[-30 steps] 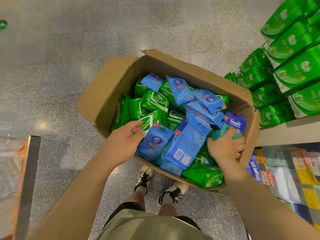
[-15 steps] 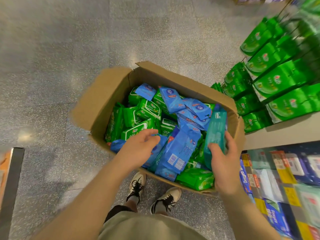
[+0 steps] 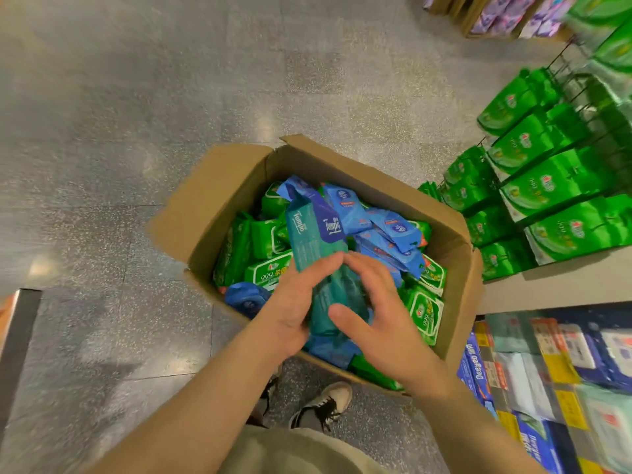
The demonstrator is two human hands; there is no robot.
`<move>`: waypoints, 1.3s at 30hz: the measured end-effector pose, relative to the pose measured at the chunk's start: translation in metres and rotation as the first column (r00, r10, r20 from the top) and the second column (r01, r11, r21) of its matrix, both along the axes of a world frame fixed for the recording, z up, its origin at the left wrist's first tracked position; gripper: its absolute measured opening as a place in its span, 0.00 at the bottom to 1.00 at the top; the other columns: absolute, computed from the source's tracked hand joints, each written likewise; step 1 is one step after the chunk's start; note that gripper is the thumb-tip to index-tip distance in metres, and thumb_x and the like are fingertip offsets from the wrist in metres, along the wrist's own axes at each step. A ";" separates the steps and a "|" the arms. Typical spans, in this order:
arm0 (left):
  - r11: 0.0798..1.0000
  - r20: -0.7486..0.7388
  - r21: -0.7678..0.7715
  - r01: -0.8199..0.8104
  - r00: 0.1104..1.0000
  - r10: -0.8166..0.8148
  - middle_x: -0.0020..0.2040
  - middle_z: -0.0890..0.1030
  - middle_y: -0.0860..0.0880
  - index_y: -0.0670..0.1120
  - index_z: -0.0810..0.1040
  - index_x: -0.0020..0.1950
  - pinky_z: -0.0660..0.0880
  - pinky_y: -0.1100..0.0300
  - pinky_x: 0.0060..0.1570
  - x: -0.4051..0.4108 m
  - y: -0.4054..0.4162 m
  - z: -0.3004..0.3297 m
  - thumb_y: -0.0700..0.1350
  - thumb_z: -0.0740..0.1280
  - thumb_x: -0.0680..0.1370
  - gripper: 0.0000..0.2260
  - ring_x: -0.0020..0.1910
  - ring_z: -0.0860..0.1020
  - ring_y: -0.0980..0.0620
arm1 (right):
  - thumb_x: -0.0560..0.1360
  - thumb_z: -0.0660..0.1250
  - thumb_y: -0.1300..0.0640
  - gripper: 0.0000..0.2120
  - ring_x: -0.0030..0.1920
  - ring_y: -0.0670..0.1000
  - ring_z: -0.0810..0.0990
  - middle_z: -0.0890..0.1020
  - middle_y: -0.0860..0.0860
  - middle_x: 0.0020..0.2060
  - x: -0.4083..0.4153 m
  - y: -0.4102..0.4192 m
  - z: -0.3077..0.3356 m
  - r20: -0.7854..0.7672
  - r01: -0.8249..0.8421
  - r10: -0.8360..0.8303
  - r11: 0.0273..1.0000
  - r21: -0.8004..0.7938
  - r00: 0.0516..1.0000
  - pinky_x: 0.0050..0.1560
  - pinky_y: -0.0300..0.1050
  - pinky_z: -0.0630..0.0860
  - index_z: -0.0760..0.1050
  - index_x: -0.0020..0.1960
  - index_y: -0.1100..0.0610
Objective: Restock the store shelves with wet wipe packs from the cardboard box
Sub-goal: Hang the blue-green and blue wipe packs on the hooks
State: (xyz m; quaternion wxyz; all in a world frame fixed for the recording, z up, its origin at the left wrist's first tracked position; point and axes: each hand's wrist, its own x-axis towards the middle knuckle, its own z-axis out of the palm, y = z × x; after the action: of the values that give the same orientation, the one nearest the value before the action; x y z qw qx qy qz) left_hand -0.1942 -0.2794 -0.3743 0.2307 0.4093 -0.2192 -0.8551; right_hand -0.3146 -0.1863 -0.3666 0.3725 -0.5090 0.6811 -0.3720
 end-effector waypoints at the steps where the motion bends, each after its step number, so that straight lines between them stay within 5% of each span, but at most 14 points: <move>1: 1.000 0.008 -0.013 -0.023 1.000 0.023 0.60 0.83 0.38 0.39 0.76 0.70 0.81 0.45 0.56 0.005 -0.002 -0.002 0.46 0.73 0.71 0.28 0.54 0.82 0.40 | 0.77 0.66 0.43 0.28 0.72 0.45 0.69 0.72 0.47 0.70 -0.005 -0.003 -0.002 0.026 -0.015 0.015 1.000 0.017 1.000 0.70 0.34 0.66 0.70 0.74 0.51; 4: 0.994 0.061 -0.020 -0.110 0.992 0.111 0.59 0.84 0.38 0.42 0.79 0.66 0.83 0.44 0.52 0.021 -0.011 -0.006 0.42 0.72 0.68 0.26 0.52 0.84 0.39 | 0.82 0.66 0.49 0.15 0.58 0.40 0.78 0.79 0.45 0.61 -0.022 -0.020 -0.008 0.006 0.107 -0.109 0.986 0.128 0.994 0.54 0.33 0.72 0.75 0.68 0.48; 6: 0.988 0.095 -0.023 -0.155 0.983 0.157 0.59 0.84 0.40 0.43 0.79 0.67 0.81 0.40 0.56 0.032 -0.017 -0.010 0.42 0.72 0.67 0.27 0.55 0.83 0.39 | 0.83 0.66 0.55 0.13 0.52 0.37 0.78 0.81 0.48 0.57 -0.032 -0.033 -0.018 -0.139 0.164 -0.142 0.973 0.161 0.980 0.53 0.34 0.74 0.77 0.66 0.52; 8: 0.983 0.097 -0.022 -0.184 0.978 0.185 0.60 0.84 0.40 0.44 0.78 0.68 0.80 0.38 0.58 0.042 -0.021 -0.011 0.42 0.72 0.67 0.28 0.58 0.83 0.38 | 0.82 0.66 0.55 0.14 0.56 0.43 0.79 0.82 0.49 0.57 -0.039 -0.045 -0.031 -0.267 0.136 -0.084 0.974 0.180 0.960 0.61 0.43 0.75 0.77 0.67 0.54; 11: 0.978 0.046 -0.014 -0.210 0.976 0.211 0.55 0.86 0.42 0.44 0.78 0.67 0.84 0.43 0.47 0.050 -0.025 -0.007 0.39 0.73 0.69 0.26 0.49 0.86 0.42 | 0.82 0.67 0.54 0.17 0.62 0.50 0.78 0.79 0.51 0.63 -0.041 -0.058 -0.053 -0.323 -0.035 0.125 0.962 0.272 0.938 0.65 0.40 0.70 0.75 0.70 0.55; 13: 0.974 0.015 -0.005 -0.225 0.974 0.225 0.49 0.87 0.44 0.45 0.79 0.64 0.85 0.47 0.41 0.052 -0.026 -0.005 0.41 0.68 0.69 0.22 0.44 0.87 0.44 | 0.82 0.66 0.53 0.20 0.67 0.53 0.75 0.77 0.53 0.67 -0.040 -0.065 -0.068 -0.390 -0.132 0.275 0.925 0.355 0.879 0.69 0.46 0.70 0.73 0.73 0.55; 16: 0.971 0.015 -0.004 -0.239 0.971 0.239 0.48 0.88 0.45 0.46 0.79 0.60 0.85 0.47 0.40 0.055 -0.028 -0.006 0.41 0.69 0.69 0.19 0.43 0.87 0.45 | 0.83 0.61 0.52 0.23 0.73 0.57 0.68 0.71 0.53 0.73 -0.040 -0.072 -0.084 -0.486 -0.093 0.397 0.839 0.536 0.779 0.70 0.56 0.66 0.67 0.77 0.54; 20: 0.973 0.090 -0.015 -0.232 0.968 0.232 0.54 0.87 0.44 0.47 0.81 0.61 0.84 0.44 0.47 0.059 -0.028 -0.012 0.41 0.70 0.69 0.20 0.49 0.86 0.43 | 0.83 0.56 0.52 0.21 0.72 0.58 0.64 0.68 0.53 0.73 -0.039 -0.070 -0.096 -0.476 -0.002 0.444 0.732 0.681 0.760 0.69 0.61 0.65 0.68 0.75 0.54; 24: 0.978 0.126 -0.014 -0.209 0.970 0.209 0.57 0.86 0.43 0.47 0.80 0.64 0.84 0.44 0.46 0.060 -0.027 -0.013 0.43 0.70 0.68 0.23 0.51 0.86 0.42 | 0.86 0.50 0.48 0.19 0.67 0.60 0.67 0.71 0.53 0.66 -0.041 -0.069 -0.101 -0.457 0.078 0.322 0.742 0.666 0.829 0.64 0.59 0.71 0.74 0.67 0.53; 29: 0.985 0.147 -0.034 -0.171 0.974 0.175 0.58 0.86 0.43 0.48 0.79 0.66 0.84 0.45 0.46 0.059 -0.027 -0.010 0.44 0.70 0.68 0.25 0.53 0.86 0.42 | 0.83 0.58 0.50 0.17 0.65 0.63 0.71 0.68 0.55 0.65 -0.046 -0.082 -0.104 -0.406 0.102 0.306 0.679 0.727 0.861 0.64 0.58 0.73 0.76 0.63 0.60; 32: 0.986 0.160 -0.053 -0.157 0.973 0.164 0.58 0.85 0.44 0.48 0.79 0.66 0.84 0.46 0.47 0.060 -0.027 -0.010 0.44 0.70 0.68 0.25 0.54 0.85 0.43 | 0.79 0.63 0.51 0.12 0.60 0.63 0.74 0.70 0.57 0.55 -0.048 -0.093 -0.102 -0.388 0.091 0.354 0.629 0.772 0.851 0.59 0.55 0.77 0.75 0.44 0.60; 35: 0.988 0.167 -0.063 -0.142 0.974 0.151 0.58 0.86 0.45 0.50 0.80 0.64 0.83 0.46 0.48 0.062 -0.026 -0.010 0.43 0.70 0.69 0.23 0.55 0.85 0.44 | 0.75 0.66 0.60 0.13 0.46 0.60 0.76 0.72 0.54 0.36 -0.050 -0.099 -0.097 -0.387 0.116 0.333 0.609 0.784 0.860 0.42 0.49 0.74 0.66 0.34 0.57; 39: 0.989 0.157 -0.061 -0.133 0.977 0.141 0.58 0.86 0.45 0.50 0.80 0.63 0.83 0.46 0.49 0.065 -0.026 -0.010 0.43 0.70 0.69 0.22 0.54 0.85 0.44 | 0.72 0.64 0.62 0.11 0.42 0.57 0.72 0.70 0.52 0.34 -0.048 -0.096 -0.082 -0.437 0.203 0.273 0.600 0.774 0.857 0.49 0.51 0.66 0.65 0.34 0.55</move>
State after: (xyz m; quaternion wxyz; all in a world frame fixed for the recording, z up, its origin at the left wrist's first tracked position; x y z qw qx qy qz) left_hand -0.1288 -0.3052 -0.3846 0.2808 0.4854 -0.2295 -0.7955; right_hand -0.3623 -0.2819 -0.4485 0.3715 -0.3815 0.8364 0.1297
